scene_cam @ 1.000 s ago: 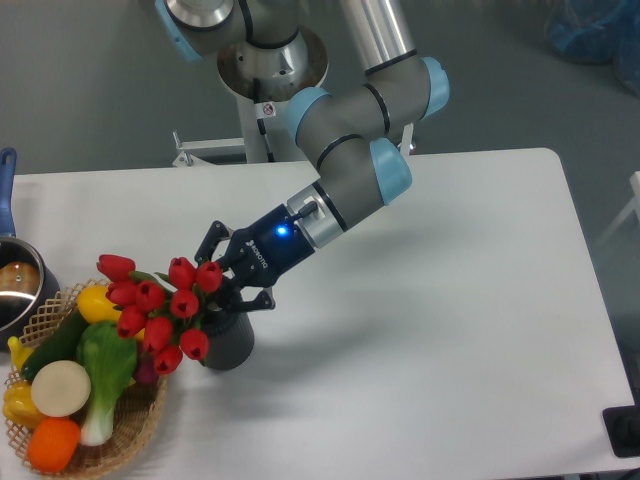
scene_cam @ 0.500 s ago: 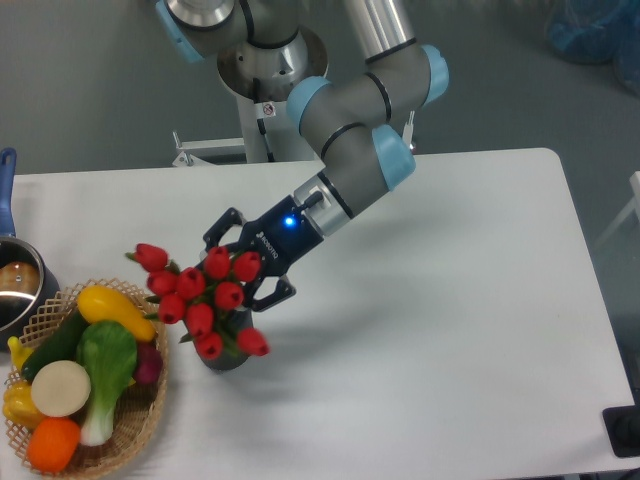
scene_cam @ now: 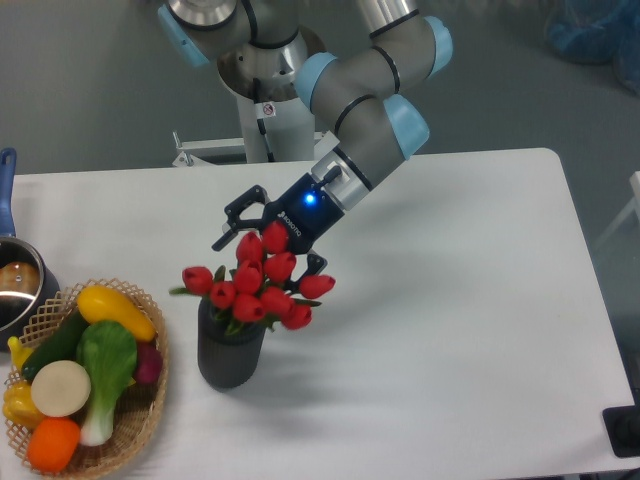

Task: Insert the flowers into the vase
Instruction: 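Open the gripper and lift it away from the tulips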

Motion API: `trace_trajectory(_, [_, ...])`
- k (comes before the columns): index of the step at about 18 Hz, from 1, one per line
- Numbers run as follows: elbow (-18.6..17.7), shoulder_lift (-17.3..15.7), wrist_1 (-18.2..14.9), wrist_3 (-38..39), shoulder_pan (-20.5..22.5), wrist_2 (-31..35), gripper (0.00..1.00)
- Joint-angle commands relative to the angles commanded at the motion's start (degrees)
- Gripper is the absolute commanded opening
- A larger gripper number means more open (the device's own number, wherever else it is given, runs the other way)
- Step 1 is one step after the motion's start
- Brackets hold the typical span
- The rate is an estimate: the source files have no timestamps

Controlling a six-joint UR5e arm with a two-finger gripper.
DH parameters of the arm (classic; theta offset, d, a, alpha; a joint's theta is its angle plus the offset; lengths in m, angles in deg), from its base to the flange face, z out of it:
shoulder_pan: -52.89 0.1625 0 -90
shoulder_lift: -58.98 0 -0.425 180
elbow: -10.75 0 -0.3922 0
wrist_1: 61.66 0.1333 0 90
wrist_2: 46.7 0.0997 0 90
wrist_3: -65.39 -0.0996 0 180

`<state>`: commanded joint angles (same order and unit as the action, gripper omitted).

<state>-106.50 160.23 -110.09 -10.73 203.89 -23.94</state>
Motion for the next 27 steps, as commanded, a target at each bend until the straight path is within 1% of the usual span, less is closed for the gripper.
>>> trace_trajectory(11, [-0.1, -0.7, 0.0, -0.6, -0.2, 0.1, 1.0])
trace_trajectory(14, [0.3, -1.0, 0.0, -0.7, 0.1, 1.6, 1.0])
trace_trajectory(15, [0.6, -1.7, 0.0, -0.7, 0.3, 3.3, 1.0])
trace_trajectory(16, [1.1, -3.5, 0.1, -0.7, 0.4, 8.1, 1.0])
trace_trajectory(18, [2.1, -5.8, 0.2, -0.7, 0.6, 16.2, 1.0])
trace_trajectory(19, [2.9, -6.1, 0.2, -0.6, 0.6, 19.6, 1.0])
trace_trajectory(22, [5.0, -6.2, 0.2, -0.6, 0.9, 25.9, 1.0])
trace_trajectory(25, [8.0, -6.0, 0.2, -0.7, 2.3, 32.9, 1.0])
trace_trajectory(27, [10.0, -5.8, 0.2, -0.6, 3.2, 38.8, 1.0])
